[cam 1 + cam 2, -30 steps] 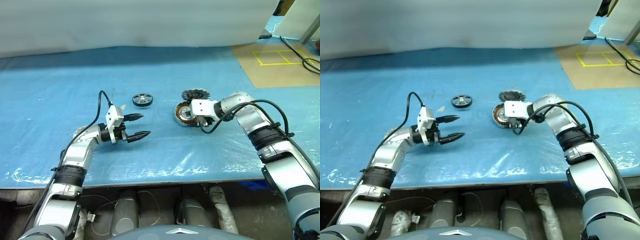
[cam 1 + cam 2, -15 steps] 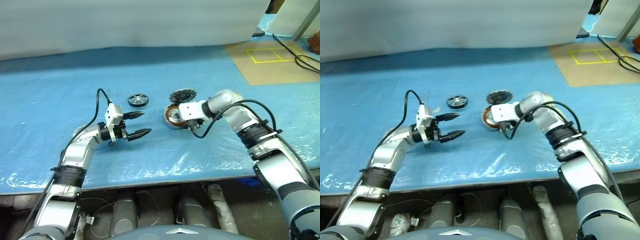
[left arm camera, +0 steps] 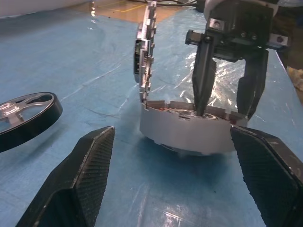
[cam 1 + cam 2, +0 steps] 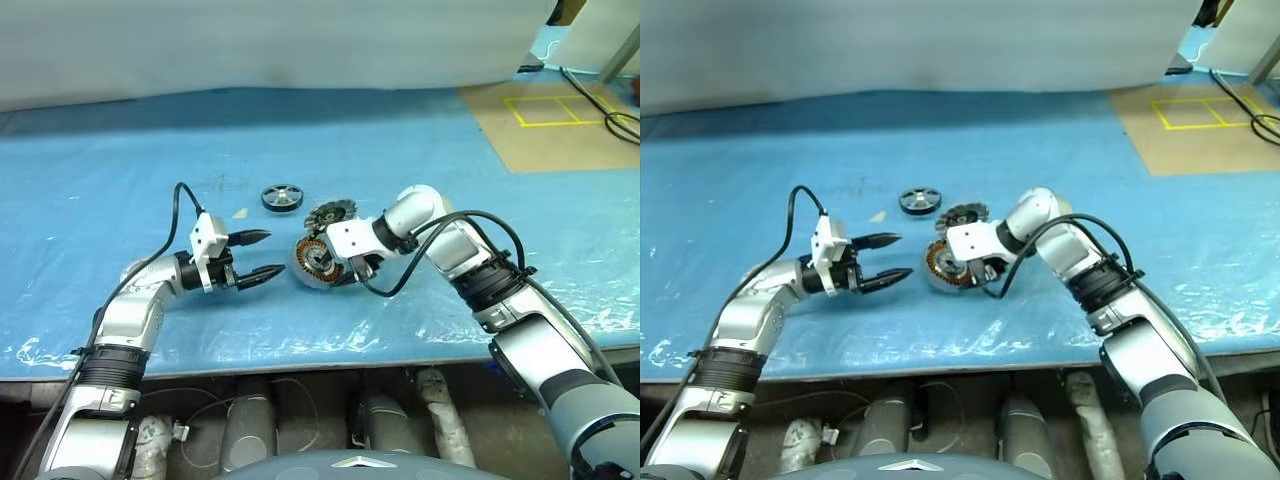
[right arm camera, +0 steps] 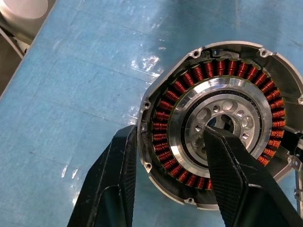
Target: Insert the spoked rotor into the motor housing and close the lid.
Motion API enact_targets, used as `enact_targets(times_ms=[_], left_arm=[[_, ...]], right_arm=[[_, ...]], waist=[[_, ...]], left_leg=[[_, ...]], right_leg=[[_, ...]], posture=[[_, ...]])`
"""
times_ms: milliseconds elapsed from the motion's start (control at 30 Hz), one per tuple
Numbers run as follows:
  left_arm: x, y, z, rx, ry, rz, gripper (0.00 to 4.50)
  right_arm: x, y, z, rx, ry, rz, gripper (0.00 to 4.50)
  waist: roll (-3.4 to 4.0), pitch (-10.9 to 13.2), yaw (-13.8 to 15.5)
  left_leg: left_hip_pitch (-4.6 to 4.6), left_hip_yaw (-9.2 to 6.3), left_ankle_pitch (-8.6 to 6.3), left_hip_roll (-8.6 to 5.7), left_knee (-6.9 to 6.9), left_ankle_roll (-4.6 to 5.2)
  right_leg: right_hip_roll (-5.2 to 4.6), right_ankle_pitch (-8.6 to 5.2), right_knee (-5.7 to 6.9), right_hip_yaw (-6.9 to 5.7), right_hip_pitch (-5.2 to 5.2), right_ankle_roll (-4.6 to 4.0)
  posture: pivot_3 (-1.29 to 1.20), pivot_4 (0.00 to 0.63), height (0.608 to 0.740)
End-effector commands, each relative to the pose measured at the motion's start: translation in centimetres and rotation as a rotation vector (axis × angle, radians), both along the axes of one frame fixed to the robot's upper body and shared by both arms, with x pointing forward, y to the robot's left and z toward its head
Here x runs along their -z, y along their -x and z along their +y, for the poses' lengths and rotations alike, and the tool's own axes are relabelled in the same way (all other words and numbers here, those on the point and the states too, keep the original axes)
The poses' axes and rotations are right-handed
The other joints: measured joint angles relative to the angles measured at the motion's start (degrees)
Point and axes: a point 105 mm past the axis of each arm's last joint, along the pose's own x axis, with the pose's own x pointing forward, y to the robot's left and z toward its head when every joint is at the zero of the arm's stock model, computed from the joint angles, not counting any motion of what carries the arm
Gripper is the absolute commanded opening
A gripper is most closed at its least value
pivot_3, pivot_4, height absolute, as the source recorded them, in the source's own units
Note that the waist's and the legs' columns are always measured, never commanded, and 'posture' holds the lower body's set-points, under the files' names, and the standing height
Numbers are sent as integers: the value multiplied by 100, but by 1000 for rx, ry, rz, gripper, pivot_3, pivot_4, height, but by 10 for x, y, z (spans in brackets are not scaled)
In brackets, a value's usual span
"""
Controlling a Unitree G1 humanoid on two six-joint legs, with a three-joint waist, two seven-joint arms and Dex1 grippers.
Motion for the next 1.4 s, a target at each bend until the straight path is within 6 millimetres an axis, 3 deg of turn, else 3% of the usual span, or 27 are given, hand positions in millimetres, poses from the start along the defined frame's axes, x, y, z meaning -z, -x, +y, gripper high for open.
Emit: enact_targets(times_ms=[33,233,467,767,800,933,1200,1300,1400], left_arm=[[-10,3,-1,6,12,-36,4117],[-10,2,-5,16,14,-32,4117],[-9,1,-9,31,11,-39,4117],[-8,-1,-9,25,15,-41,4117],[-8,-1,-9,25,16,-40,4117],[-7,-1,-10,26,18,-40,4117],[-4,1,-13,38,18,-34,4117],[-5,1,-13,40,24,-34,4117],[-5,3,-12,43,21,-35,4117]], right_arm=[[-9,4,8,-44,-22,-34,1883],[1,-8,3,-18,54,-81,1883],[17,-12,10,-45,132,-141,1883],[15,-13,13,4,123,-105,1883],[14,-12,14,14,114,-84,2191],[-1,-5,23,65,75,24,3391],[-70,19,51,28,-143,113,3391],[-82,26,43,50,-194,174,3391],[-74,21,21,115,-198,162,3391]], waist=[[0,0,-3],[0,0,-4],[0,0,-6],[-3,1,-6],[-3,1,-6],[-3,1,3],[-4,3,2],[-5,3,13],[-6,3,58]], left_leg=[[1,0,0,0,0,-1],[11,2,0,0,0,-1],[57,3,-11,3,0,-21],[121,14,-10,3,-32,-27],[121,15,-10,3,-33,-27],[112,18,-10,1,-32,-27],[52,18,-8,4,-31,-26],[49,17,-8,4,-33,-27],[47,17,-8,3,-32,-28]], right_leg=[[0,0,0,1,0,0],[0,0,1,3,9,0],[0,0,1,6,49,0],[1,-1,-3,21,92,0],[1,-1,-5,21,92,0],[1,-1,-14,21,90,0],[2,0,-7,18,25,-1],[1,0,-8,14,25,-1],[0,0,-10,11,28,-1]], posture=[[0,150,740],[0,150,740],[0,150,740],[0,150,740],[0,150,740],[0,150,740],[0,150,740],[0,150,740],[0,150,740]])
